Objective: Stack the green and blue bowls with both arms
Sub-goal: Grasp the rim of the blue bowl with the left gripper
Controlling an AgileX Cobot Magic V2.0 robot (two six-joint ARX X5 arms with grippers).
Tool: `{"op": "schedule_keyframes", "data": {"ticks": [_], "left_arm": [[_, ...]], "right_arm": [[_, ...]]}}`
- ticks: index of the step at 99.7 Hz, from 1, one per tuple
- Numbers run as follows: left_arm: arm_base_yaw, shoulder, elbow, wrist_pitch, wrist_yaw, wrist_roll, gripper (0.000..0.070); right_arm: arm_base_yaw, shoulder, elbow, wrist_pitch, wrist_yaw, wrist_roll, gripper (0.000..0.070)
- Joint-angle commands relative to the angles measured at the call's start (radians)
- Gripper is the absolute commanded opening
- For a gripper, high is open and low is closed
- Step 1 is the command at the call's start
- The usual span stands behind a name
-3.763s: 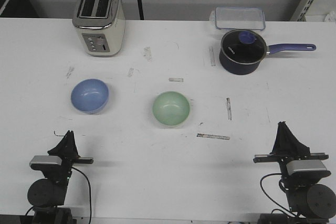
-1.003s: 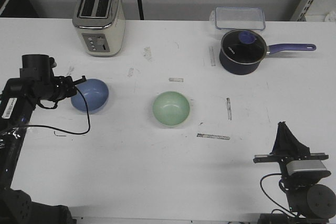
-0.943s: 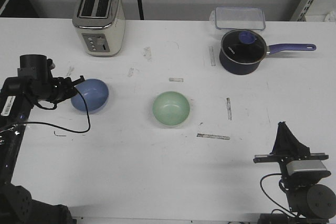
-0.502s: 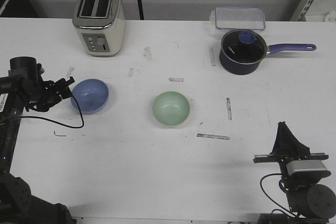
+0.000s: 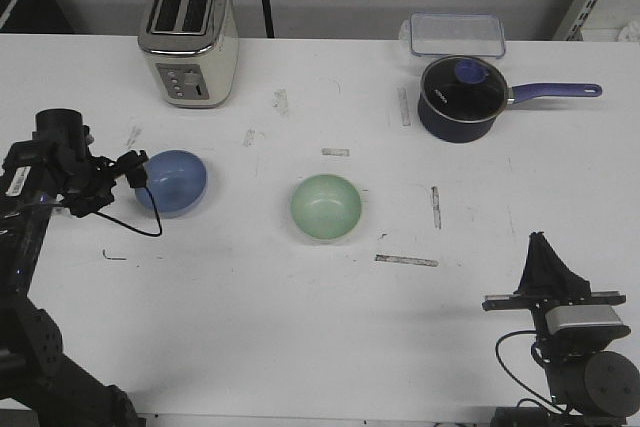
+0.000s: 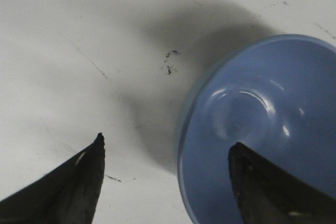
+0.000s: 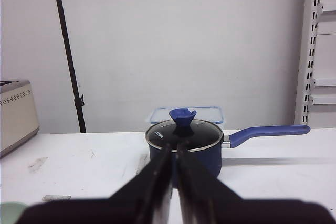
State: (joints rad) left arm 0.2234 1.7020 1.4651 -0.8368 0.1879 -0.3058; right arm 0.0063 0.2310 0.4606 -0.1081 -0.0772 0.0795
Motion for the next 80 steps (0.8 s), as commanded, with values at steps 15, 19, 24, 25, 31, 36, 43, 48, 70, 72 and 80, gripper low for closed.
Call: {"op": "schedule_keyframes", "data": {"ticks": [15, 19, 24, 25, 31, 36, 43, 48, 70, 72, 80], "left_arm": [[-0.019, 0.081, 0.019, 0.013, 0.0, 0.002, 0.0444], [-0.023, 0.092, 0.019, 0.013, 0.0, 0.001, 0.0437], [-0.027, 0.105, 0.018, 0.012, 0.0, 0.001, 0.0432], [-0.028, 0.108, 0.018, 0.011, 0.0, 0.001, 0.0432], [-0.032, 0.125, 0.019, 0.013, 0.0, 0.0, 0.0432], [-0.036, 0.133, 0.019, 0.013, 0.0, 0.001, 0.0428], [-0.042, 0.142, 0.019, 0.014, 0.0, 0.001, 0.0314], [-0.045, 0.145, 0.019, 0.016, 0.0, -0.002, 0.0197], [-0.046, 0.146, 0.019, 0.027, 0.0, -0.002, 0.0065], [-0.046, 0.146, 0.019, 0.027, 0.0, -0.002, 0.0055], [-0.046, 0.146, 0.019, 0.027, 0.0, -0.002, 0.0001]], "right_arm": [[0.001, -0.002, 0.003, 0.007, 0.0, 0.01, 0.0006], [0.001, -0.002, 0.003, 0.007, 0.0, 0.01, 0.0006], [0.001, -0.002, 0.003, 0.007, 0.0, 0.01, 0.0006], [0.001, -0.002, 0.003, 0.007, 0.0, 0.01, 0.0006], [0.001, -0.002, 0.003, 0.007, 0.0, 0.01, 0.0006], [0.001, -0.002, 0.003, 0.007, 0.0, 0.01, 0.0006], [0.001, -0.002, 0.003, 0.007, 0.0, 0.01, 0.0006], [0.001, -0.002, 0.003, 0.007, 0.0, 0.01, 0.0006], [0.001, -0.002, 0.003, 0.007, 0.0, 0.01, 0.0006], [0.001, -0.002, 0.003, 0.007, 0.0, 0.01, 0.0006], [0.001, -0.002, 0.003, 0.007, 0.0, 0.01, 0.0006]]}}
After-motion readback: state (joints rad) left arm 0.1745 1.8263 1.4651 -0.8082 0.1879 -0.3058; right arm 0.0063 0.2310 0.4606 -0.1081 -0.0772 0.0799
